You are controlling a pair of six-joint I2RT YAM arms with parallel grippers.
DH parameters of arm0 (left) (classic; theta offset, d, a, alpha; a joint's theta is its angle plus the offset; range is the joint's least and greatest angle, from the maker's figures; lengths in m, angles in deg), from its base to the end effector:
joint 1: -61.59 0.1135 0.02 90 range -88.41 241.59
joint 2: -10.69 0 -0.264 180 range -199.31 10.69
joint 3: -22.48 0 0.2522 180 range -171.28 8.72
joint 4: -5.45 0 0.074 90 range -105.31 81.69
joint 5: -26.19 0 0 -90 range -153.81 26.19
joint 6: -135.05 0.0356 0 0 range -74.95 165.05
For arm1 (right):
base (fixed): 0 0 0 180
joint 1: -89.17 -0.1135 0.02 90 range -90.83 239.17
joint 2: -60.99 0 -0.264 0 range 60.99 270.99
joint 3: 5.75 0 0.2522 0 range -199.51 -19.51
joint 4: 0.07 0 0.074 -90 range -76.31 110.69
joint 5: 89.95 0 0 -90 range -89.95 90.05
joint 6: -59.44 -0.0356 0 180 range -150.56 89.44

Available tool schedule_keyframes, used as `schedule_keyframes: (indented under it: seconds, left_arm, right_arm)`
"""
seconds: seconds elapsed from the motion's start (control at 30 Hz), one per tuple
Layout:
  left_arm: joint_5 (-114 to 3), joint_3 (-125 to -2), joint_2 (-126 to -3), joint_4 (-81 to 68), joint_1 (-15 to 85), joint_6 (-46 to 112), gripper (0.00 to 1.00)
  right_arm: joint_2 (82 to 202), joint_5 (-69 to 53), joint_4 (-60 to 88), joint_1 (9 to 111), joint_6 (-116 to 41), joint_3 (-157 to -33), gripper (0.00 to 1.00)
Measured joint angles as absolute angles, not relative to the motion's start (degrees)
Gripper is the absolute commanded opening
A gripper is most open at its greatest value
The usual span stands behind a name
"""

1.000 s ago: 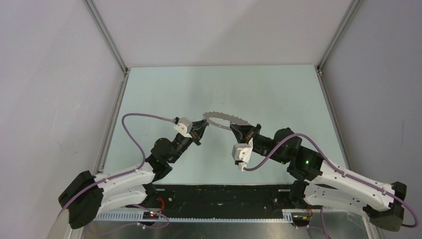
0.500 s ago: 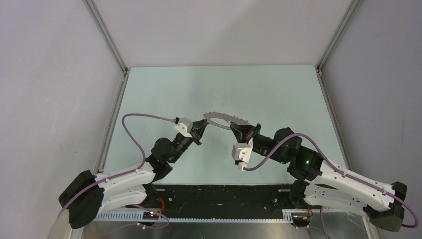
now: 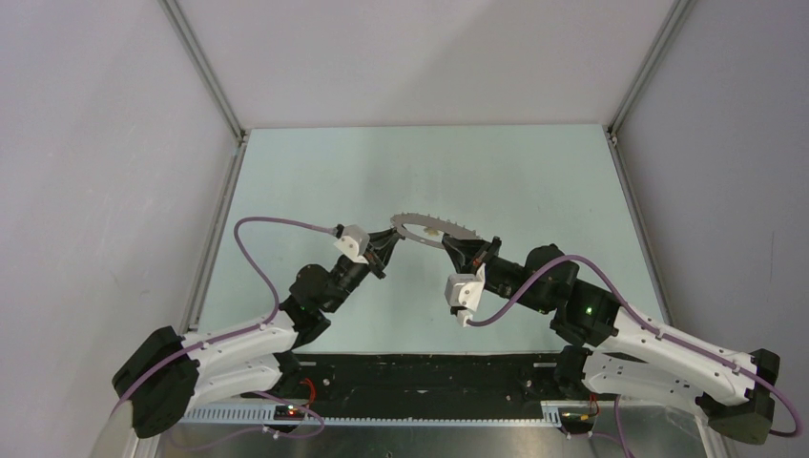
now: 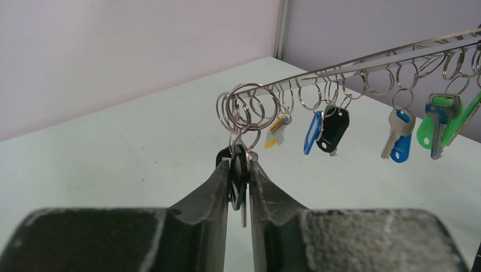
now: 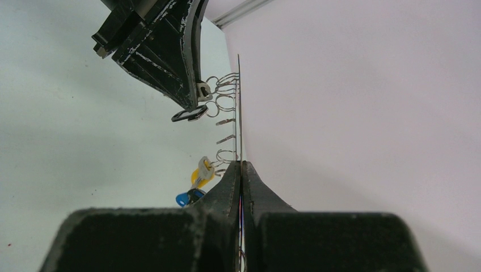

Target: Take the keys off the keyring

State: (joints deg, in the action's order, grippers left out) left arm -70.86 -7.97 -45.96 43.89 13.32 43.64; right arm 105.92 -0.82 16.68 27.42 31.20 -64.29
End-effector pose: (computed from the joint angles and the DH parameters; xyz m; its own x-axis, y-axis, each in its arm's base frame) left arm 0.1417 -0.1523 0.2459 0.1248 -0.1766 -0.9763 0.6641 0.7460 -0.0501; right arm 0.0883 0.1656 0.3533 0.7700 -0.4280 -0.4732 -0.4430 0.1751 -0.8793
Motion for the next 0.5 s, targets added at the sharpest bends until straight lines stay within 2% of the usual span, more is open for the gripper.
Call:
schedule_keyframes:
  seconds: [0.07, 0.17, 0.37, 0.5]
  left_arm:
    - [-70.8, -8.0, -46.0, 43.9, 13.3, 43.6, 0.11]
    - [-70.6, -8.0, -46.0, 43.9, 13.3, 43.7, 0.01]
    - [-70.7, -7.9, -45.9, 43.9, 13.3, 43.7, 0.0]
    - [-71.5, -7.9, -45.9, 43.9, 13.3, 45.1, 0.0]
  right_arm:
    - [105.9, -0.8, 16.7, 27.4, 31.2, -64.3, 0.0]
    - [105.9, -0.8, 16.7, 27.4, 31.2, -64.3, 0.0]
    - [105.9, -0.8, 16.7, 27.4, 31.0, -64.3, 0.0]
    - [105.9, -0.4, 18.1, 27.3, 30.1, -64.3, 0.22]
